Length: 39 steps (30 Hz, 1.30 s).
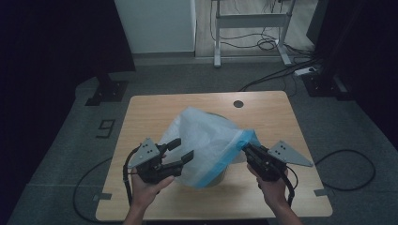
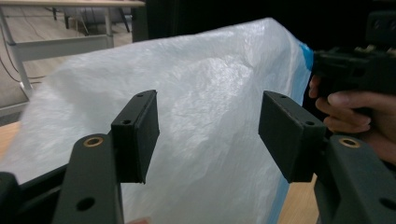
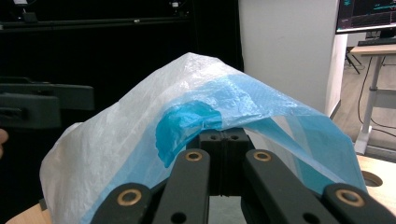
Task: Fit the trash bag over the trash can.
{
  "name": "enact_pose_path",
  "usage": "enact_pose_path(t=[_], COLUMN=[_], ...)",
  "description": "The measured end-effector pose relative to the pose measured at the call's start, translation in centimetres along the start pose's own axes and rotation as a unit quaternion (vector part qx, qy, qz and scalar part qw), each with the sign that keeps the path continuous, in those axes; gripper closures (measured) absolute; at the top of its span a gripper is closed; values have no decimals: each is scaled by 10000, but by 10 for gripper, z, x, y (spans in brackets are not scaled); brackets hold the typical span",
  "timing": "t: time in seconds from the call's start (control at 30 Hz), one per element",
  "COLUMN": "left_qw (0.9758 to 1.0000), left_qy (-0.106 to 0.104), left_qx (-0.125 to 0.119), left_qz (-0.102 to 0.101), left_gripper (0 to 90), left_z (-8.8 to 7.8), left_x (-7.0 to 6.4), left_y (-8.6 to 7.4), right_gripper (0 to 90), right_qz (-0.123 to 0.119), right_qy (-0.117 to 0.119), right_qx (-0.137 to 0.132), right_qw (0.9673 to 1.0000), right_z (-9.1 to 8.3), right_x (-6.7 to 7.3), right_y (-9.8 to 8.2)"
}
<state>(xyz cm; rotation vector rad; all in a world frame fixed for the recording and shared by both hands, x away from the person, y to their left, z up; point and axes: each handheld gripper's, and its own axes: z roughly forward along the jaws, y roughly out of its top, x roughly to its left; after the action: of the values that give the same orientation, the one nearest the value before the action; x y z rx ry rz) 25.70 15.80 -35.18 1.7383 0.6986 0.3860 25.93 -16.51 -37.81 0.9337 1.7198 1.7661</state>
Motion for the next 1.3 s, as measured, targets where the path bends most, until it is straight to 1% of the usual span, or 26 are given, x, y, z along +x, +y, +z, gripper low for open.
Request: enact_pose_path(t=[0.07,0.1,0.17,0.2,0.27,0.3,0.33,0.4,0.47,0.53,0.6,0.67,0.8,0.87,0.9,0.93,1.1,1.17,1.2,1.23,1.27,1.3], left_qw=[10000,9999,9999,9998,9997,9996,9996,9998,9999,10000,10000,9999,9999,9997,9997,9994,9984,9973,9967,9964,9964,9962], left_qy=[-60,-136,-145,-134,-87,-73,-66,-61,-89,-49,22,34,57,83,83,114,151,180,139,186,186,230], left_qx=[28,33,49,88,189,196,198,161,100,26,-48,-95,-139,-214,-214,-329,-538,-696,-776,-796,-796,-808], left_qz=[41,61,77,88,149,168,172,112,48,-4,-14,-42,-10,2,2,-16,-81,-128,-207,-231,-231,-241], left_gripper=[378,384,394,394,425,481,513,633,713,796,856,889,899,900,900,900,900,900,900,900,900,900], left_z=[5,9,11,14,20,21,22,22,22,21,20,20,19,17,17,15,11,7,5,3,3,2], left_x=[-1,-1,-1,-2,-2,-3,-3,-2,0,0,0,0,0,0,0,0,2,5,9,14,14,17], left_y=[0,0,0,0,-1,-2,-2,-4,-6,-7,-7,-6,-6,-6,-6,-6,-4,-1,3,7,7,9], right_gripper=[891,891,891,891,891,892,891,892,892,892,892,892,891,892,892,891,892,892,892,892,892,892], right_qz=[-4,-3,-11,-11,-9,-28,-33,-36,-42,-48,-37,-32,-16,-8,5,23,69,92,100,112,112,134], right_qy=[10,26,42,42,66,90,97,117,132,141,143,142,135,118,109,92,51,27,9,-21,-21,-51], right_qx=[3,0,-4,-4,12,19,16,24,29,41,58,71,64,69,74,77,67,75,89,105,105,116], right_qw=[10000,10000,10000,10000,10000,10000,9999,9999,9999,9999,9999,9999,9999,9999,9999,9999,9999,9999,9999,9999,9999,9998], right_z=[0,0,0,0,1,2,2,2,2,3,3,3,2,1,1,0,-2,-3,-3,-4,-4,-5], right_x=[1,1,2,2,3,3,4,5,5,5,5,5,4,3,2,1,-3,-4,-6,-7,-7,-10], right_y=[0,0,0,0,-1,-1,-1,-2,-3,-4,-5,-7,-9,-9,-9,-10,-13,-14,-15,-17,-17,-18])
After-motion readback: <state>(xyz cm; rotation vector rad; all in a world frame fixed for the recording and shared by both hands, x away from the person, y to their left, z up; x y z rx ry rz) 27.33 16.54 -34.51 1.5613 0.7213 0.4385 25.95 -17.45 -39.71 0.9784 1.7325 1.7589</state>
